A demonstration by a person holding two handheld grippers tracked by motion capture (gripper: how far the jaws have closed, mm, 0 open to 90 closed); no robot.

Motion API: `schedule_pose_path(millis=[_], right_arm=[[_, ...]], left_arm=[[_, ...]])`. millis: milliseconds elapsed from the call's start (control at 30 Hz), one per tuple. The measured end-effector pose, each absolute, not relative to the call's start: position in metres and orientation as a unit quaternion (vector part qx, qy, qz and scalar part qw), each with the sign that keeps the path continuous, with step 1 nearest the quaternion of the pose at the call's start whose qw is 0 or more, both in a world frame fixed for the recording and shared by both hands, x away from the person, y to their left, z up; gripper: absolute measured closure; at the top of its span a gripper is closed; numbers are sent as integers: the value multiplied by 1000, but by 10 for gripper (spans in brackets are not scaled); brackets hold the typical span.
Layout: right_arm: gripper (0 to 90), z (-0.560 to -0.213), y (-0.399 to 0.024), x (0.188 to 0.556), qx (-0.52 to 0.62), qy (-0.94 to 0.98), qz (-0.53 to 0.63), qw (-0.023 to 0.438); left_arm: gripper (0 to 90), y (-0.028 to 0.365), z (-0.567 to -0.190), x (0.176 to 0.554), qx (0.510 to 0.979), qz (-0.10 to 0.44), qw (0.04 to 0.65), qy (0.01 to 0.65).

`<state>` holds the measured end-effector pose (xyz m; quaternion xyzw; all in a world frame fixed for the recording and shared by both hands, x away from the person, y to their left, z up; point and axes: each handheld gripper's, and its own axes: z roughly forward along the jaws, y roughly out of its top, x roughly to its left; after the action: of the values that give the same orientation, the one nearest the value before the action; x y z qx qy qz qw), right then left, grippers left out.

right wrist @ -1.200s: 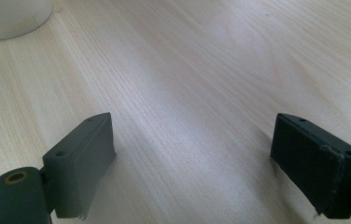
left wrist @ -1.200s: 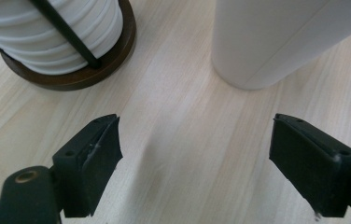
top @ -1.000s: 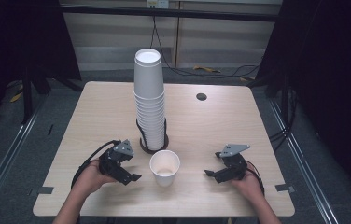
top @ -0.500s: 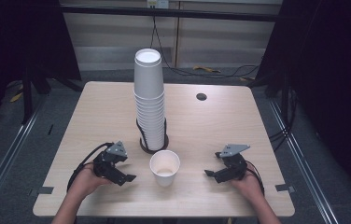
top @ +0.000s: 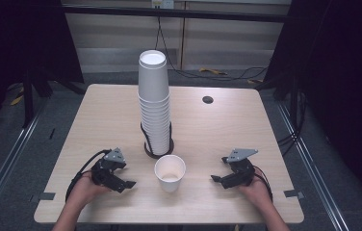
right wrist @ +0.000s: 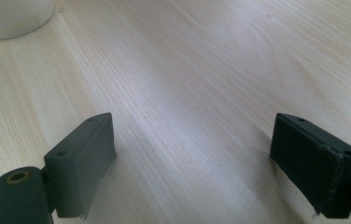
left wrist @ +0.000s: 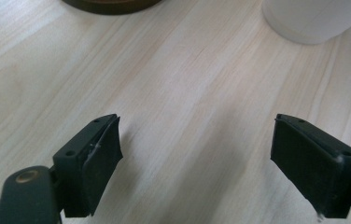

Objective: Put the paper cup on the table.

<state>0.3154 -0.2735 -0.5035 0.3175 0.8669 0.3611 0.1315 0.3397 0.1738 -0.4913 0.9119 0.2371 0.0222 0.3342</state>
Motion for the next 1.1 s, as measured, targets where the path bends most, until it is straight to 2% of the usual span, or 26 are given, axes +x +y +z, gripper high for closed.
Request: schedule_pose_path(millis=[600,1100], right_arm=[[134,-503,-273,315,317,867,361,131],[134,-503,-273,315,315,868,362,131]], left_arm=[[156,187,-502,337,907,44,343,241],[134,193,-511,334,894,71,377,230]])
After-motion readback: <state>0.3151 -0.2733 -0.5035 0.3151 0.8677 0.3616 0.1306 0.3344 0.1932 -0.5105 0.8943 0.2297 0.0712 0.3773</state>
